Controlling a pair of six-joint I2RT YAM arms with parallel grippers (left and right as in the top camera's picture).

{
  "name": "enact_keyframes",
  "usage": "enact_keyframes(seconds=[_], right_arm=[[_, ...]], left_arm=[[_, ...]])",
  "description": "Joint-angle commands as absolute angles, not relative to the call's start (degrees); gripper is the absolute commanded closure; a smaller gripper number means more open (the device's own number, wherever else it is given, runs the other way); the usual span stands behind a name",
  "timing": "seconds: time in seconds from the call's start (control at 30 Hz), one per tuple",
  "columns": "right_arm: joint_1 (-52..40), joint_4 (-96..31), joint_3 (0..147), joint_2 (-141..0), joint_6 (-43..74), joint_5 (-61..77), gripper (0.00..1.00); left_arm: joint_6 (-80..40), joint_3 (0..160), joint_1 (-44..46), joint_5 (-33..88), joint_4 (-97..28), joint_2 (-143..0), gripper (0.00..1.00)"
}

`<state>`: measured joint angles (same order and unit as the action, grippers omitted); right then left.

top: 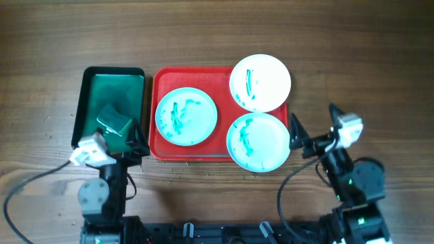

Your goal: Clean dirty plates on tray and stack at the side

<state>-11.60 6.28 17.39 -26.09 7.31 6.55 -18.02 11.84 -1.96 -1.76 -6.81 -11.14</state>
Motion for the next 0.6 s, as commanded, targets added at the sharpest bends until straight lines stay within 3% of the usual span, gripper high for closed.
enact_keyframes(seconds=[0.0, 0.2, 0.43, 0.57], right_arm=[[-11.9, 5.6, 28.3, -38.4, 6.0, 13.8, 0.00], [-12.4, -7.7, 49.6, -58.8, 5.8, 23.9, 0.00], [-18.9, -35.7, 78.1, -79.8, -4.1, 25.5, 0.00], [-21.2, -42.5, 84.4, -88.2, -4.5, 25.5, 0.00]], left_arm=[[-16.7, 21.6, -1.7, -1.3, -7.7, -20.8, 0.00], [-16.7, 41.4, -1.7, -0.4, -19.6, -39.3, 0.00], [-16.9, 73.0, -1.7, 4.8, -50.7, -61.7, 0.00], [-16.7, 79.9, -1.7, 9.3, -56.7, -68.7, 0.00]])
